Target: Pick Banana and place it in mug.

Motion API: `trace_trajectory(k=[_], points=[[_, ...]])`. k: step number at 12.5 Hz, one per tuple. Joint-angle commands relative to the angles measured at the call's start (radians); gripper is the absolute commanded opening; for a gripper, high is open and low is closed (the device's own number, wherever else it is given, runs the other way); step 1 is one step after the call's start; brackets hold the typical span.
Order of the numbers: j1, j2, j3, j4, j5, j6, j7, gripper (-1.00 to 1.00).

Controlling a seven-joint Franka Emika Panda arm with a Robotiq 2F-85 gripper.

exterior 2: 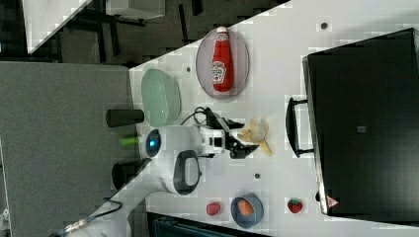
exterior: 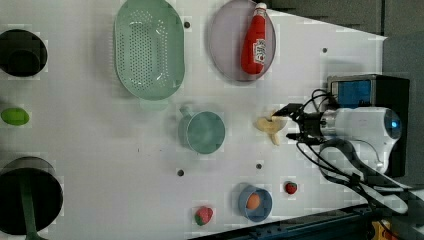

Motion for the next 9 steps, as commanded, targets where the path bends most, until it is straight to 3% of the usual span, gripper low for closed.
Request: trace_trajectory(k=[1, 2, 8, 9], points=[[-0.004, 0.049, 0.026, -0.025, 0.023, 0.091, -0.029, 1.0], [-0.004, 0.063, 0.027, -0.025, 0.023, 0.1, -0.029, 0.94], [-0.006, 0.057, 0.026, -0.026, 0.023, 0.133, -0.029, -0.45], [-0.009, 0.046, 0.023, -0.025, 0.023, 0.13, -0.029, -0.46]])
